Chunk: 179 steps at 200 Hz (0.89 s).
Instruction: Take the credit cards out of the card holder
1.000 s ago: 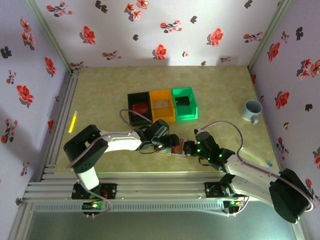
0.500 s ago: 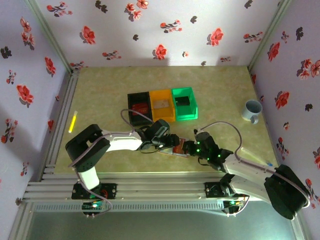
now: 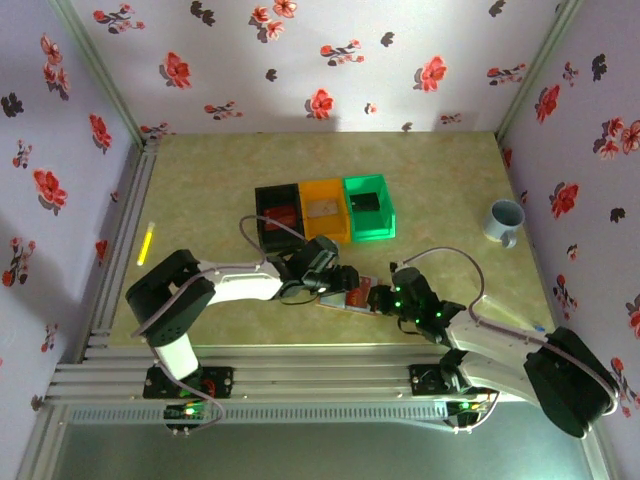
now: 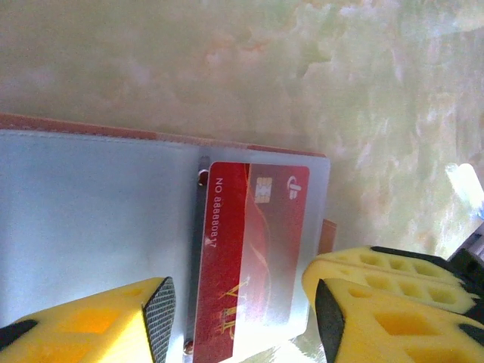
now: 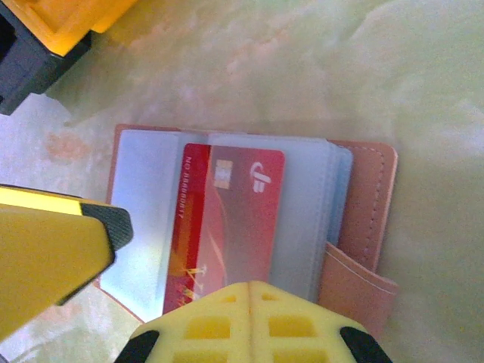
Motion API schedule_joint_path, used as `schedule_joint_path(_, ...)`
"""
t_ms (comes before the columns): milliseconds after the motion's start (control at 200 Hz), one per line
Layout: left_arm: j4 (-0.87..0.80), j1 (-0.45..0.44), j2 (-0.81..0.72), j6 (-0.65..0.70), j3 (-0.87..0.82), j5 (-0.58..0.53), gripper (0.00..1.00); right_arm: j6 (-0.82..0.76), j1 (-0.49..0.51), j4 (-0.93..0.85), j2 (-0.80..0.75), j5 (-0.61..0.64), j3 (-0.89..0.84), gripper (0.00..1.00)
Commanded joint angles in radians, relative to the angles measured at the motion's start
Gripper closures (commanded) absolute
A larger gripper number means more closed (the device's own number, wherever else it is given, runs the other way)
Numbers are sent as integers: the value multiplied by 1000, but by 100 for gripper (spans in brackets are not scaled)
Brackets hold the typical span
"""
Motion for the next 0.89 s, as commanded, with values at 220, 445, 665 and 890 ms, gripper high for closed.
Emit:
schedule_joint_path(220, 7, 5, 53, 51, 43, 8, 51, 18, -15, 45, 27, 27, -25, 100)
schedule_joint_path(445, 0, 5, 76, 59, 43, 7, 54, 21, -16, 45, 20, 23, -29, 100)
schedule_joint_path(665, 52, 1, 82, 47, 31, 15, 57, 21, -16, 50, 23, 21, -35, 100)
schedule_joint_path(890, 71, -9, 82, 54, 34, 20, 61, 24, -16, 60, 28, 20, -42, 100)
